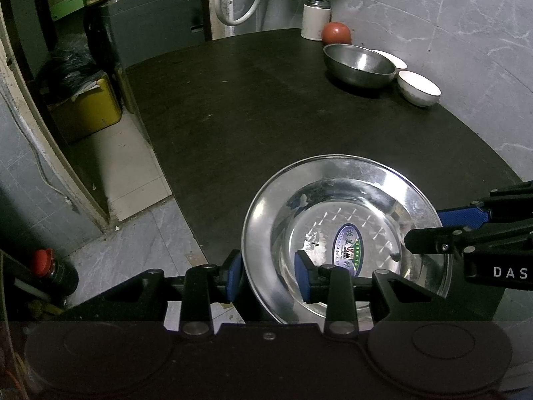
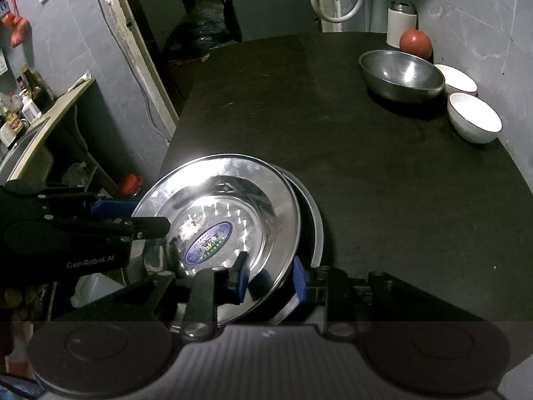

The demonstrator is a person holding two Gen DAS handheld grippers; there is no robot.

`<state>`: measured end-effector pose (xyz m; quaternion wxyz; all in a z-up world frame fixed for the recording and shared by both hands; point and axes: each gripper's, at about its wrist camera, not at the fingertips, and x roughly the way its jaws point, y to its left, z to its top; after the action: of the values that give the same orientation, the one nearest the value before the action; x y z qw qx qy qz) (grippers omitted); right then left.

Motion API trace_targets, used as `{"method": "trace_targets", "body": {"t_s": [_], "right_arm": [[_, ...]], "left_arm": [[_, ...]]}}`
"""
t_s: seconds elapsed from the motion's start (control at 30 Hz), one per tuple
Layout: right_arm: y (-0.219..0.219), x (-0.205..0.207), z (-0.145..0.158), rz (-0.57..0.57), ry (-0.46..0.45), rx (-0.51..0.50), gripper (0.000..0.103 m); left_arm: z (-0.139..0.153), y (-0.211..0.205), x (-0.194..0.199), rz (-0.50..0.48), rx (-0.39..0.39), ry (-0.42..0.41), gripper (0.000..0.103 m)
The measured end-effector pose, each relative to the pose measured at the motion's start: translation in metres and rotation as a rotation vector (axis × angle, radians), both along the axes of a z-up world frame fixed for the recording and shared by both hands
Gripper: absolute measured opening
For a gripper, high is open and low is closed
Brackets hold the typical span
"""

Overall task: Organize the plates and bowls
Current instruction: 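Hold the stacked steel plates tilted in the left gripper, then lower the stacked plates onto the smallest steel plate and open the left gripper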

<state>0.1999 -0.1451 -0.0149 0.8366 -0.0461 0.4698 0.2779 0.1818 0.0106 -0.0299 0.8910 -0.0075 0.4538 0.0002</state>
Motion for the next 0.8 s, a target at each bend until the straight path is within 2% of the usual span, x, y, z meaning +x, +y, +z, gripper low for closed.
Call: {"method": "trace_targets", "body": {"t_s": [0.3, 0.8], "right_arm": [[0.0009, -0.0006, 0.0005, -0.001, -0.002, -0.005, 0.034], [0.0034, -0.0042, 0.002, 0.0, -0.021, -0.028, 0.034]], "left_arm": [[0.0, -0.0003, -0.0009, -0.009, -0.004, -0.001, 0.037], [0.0034, 0.0071, -0.0064, -0.011, -0.008, -0.015, 0.046]]}}
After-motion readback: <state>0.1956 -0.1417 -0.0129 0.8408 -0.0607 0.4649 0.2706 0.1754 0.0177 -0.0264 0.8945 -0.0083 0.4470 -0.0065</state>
